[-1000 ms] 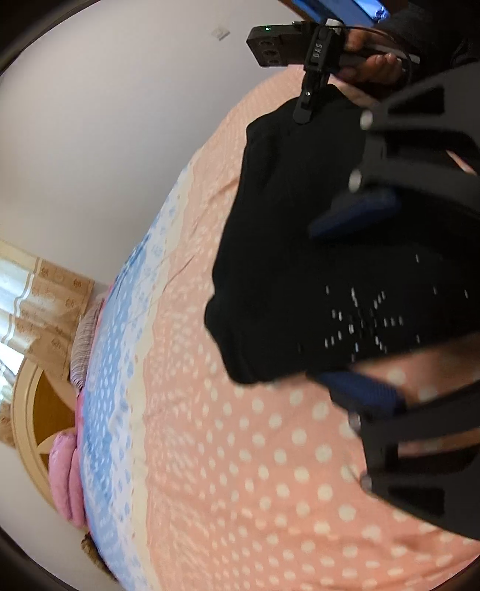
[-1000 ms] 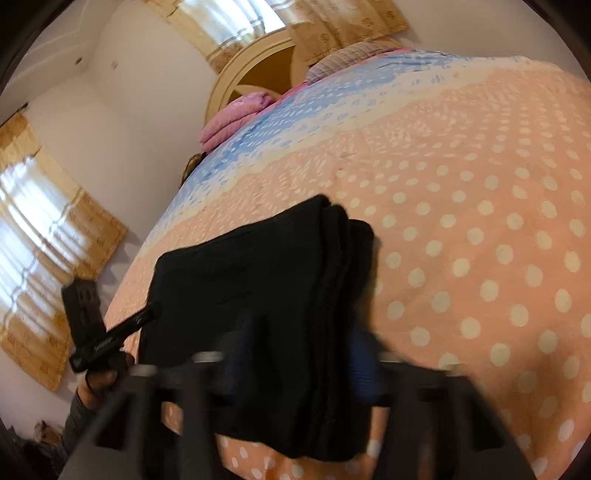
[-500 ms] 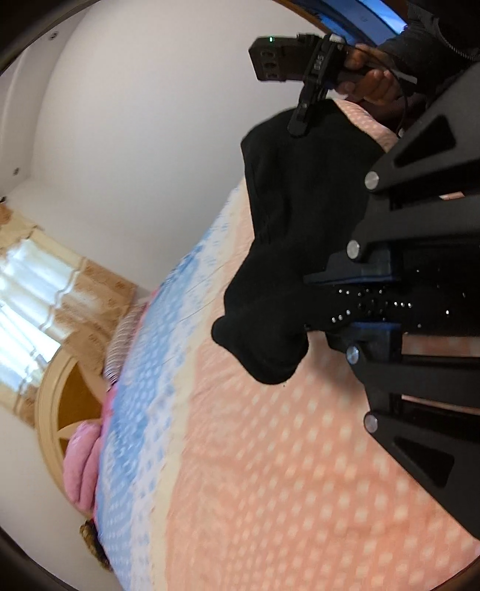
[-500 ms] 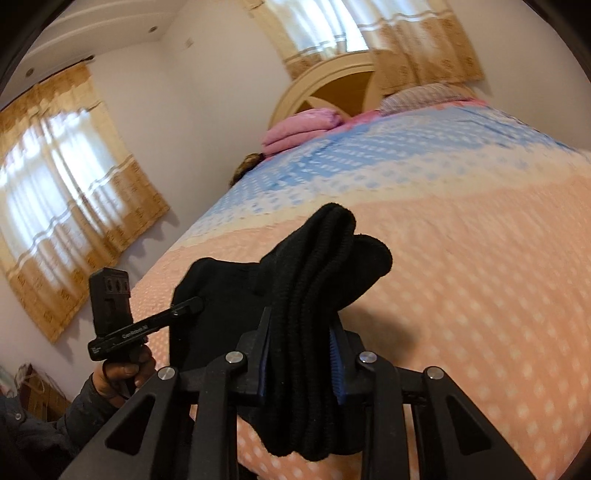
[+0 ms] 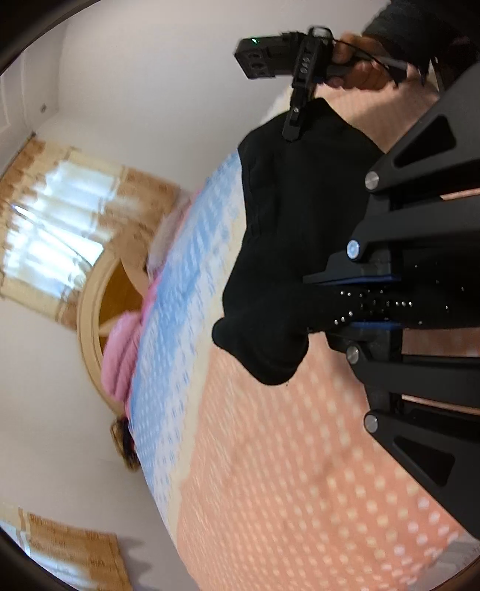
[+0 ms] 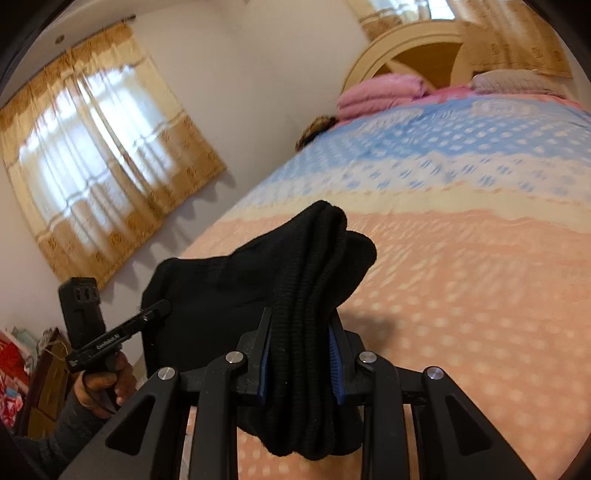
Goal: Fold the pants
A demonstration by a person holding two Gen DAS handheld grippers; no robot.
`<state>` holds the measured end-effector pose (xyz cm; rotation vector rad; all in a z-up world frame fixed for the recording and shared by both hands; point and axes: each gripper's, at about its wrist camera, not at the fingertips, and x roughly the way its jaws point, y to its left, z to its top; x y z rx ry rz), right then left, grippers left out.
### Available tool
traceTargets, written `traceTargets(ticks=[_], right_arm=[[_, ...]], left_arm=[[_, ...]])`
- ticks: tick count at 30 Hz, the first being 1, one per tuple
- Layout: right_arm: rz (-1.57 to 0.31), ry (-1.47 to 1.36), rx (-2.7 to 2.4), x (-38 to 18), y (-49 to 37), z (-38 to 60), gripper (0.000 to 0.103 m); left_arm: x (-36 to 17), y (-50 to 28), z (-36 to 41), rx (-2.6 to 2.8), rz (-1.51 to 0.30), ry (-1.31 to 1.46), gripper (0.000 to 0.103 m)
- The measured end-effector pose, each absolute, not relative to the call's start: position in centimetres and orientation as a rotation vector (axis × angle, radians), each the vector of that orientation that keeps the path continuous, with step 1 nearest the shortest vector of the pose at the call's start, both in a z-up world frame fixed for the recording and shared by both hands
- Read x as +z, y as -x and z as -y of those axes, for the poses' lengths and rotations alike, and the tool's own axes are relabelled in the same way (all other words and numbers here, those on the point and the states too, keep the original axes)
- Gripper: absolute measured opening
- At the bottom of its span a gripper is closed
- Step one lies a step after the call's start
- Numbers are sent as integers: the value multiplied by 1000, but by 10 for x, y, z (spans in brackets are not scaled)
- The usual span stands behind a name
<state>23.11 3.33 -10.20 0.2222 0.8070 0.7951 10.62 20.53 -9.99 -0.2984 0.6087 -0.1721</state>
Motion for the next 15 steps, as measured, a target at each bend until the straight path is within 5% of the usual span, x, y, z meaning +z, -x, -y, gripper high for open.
traceTargets(ticks=[3,7,15], right_arm=[[-869,-208,748,-131,-239,-42,29],[-913,-285,710,-150,-246,-25,45],[-898,-327,677,-147,-240,1,53]], left_arm=[[-134,-117,-205,-115,-692,277,21],[-160,-113,-202,-20,-710,284,61],[-158,-91,-211,52,-724,250,77]])
